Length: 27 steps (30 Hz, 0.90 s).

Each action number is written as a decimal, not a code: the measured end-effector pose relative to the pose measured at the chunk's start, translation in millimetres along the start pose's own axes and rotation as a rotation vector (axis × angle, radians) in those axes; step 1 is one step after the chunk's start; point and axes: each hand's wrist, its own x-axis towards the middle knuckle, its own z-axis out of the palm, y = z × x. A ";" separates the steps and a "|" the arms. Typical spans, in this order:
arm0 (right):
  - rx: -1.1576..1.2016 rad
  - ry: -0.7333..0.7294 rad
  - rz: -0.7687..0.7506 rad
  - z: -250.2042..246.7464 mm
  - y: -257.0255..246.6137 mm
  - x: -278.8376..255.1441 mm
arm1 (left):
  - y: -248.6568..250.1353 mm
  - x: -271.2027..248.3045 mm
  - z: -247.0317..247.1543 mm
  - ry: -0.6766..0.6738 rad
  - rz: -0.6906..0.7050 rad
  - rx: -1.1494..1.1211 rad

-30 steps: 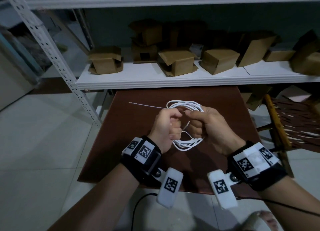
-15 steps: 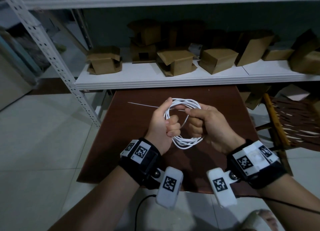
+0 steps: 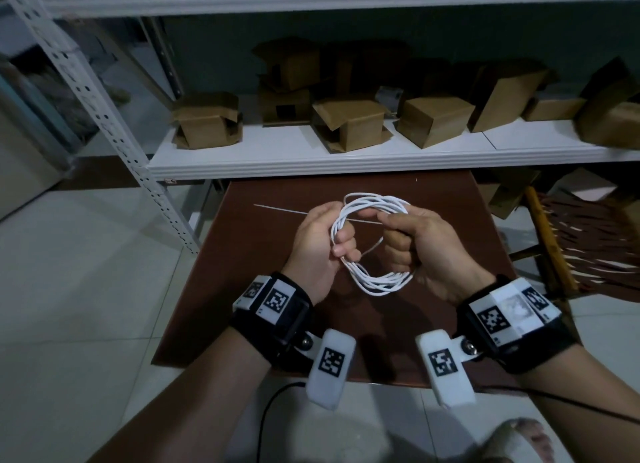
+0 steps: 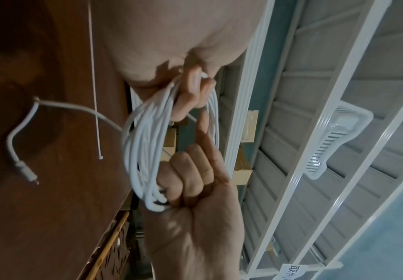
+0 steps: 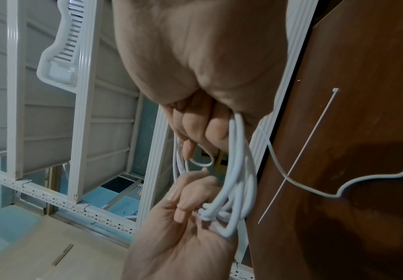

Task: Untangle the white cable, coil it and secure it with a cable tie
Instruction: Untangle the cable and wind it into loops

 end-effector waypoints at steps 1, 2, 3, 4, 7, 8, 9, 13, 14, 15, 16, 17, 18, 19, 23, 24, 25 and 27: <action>-0.009 -0.003 0.003 -1.2 -0.2 0.1 | 0.3 -0.1 -0.1 -0.012 -0.003 0.031; -0.019 -0.007 0.007 -1.5 0.1 0.0 | 0.2 0.2 -0.7 -0.022 -0.011 0.048; -0.029 -0.010 0.011 -1.2 1.2 -0.1 | -0.1 0.0 -1.0 -0.028 -0.022 0.066; -0.038 -0.011 0.013 -0.1 2.4 -0.1 | -0.3 -0.3 -1.5 -0.036 -0.033 0.083; -0.047 -0.006 0.015 2.1 5.1 -0.5 | -2.0 1.5 -4.8 -0.067 -0.036 0.132; -0.048 -0.001 0.017 1.7 5.1 -0.5 | -2.1 1.9 -5.2 -0.072 -0.048 0.144; -0.049 0.004 0.019 0.8 4.9 -0.3 | -2.2 2.8 -5.9 -0.069 -0.057 0.154; -0.043 0.011 0.028 -3.3 4.7 2.0 | -2.2 6.2 -7.9 -0.011 -0.042 0.190; -0.042 0.006 0.030 -4.0 4.9 2.3 | -2.1 6.9 -9.1 0.003 -0.032 0.215; -0.044 -0.002 0.031 -4.8 5.2 2.6 | -1.6 7.4 -10.2 0.011 -0.026 0.249; -0.051 -0.014 0.032 -5.3 5.5 2.3 | -0.2 7.5 -11.0 0.012 -0.019 0.282; -0.067 -0.026 0.035 -5.4 5.8 1.7 | 1.9 6.7 -11.0 0.006 -0.005 0.298; -0.088 -0.038 0.038 -4.8 6.6 1.1 | 3.8 6.2 -10.9 -0.006 0.013 0.298; -0.108 -0.048 0.040 -3.7 7.5 0.3 | 6.1 5.3 -9.8 -0.018 0.035 0.287; -0.137 -0.040 0.044 0.0 12.2 -0.2 | 12.2 1.5 -5.9 -0.023 0.137 0.278; -0.137 -0.041 0.039 0.2 13.0 0.5 | 12.2 0.9 -5.7 -0.016 0.171 0.293; -0.135 -0.043 0.035 -0.4 13.4 1.5 | 12.2 0.0 -5.6 -0.007 0.208 0.312; -0.140 -0.052 0.030 -1.9 13.4 3.0 | 12.5 -0.4 -7.3 0.018 0.260 0.323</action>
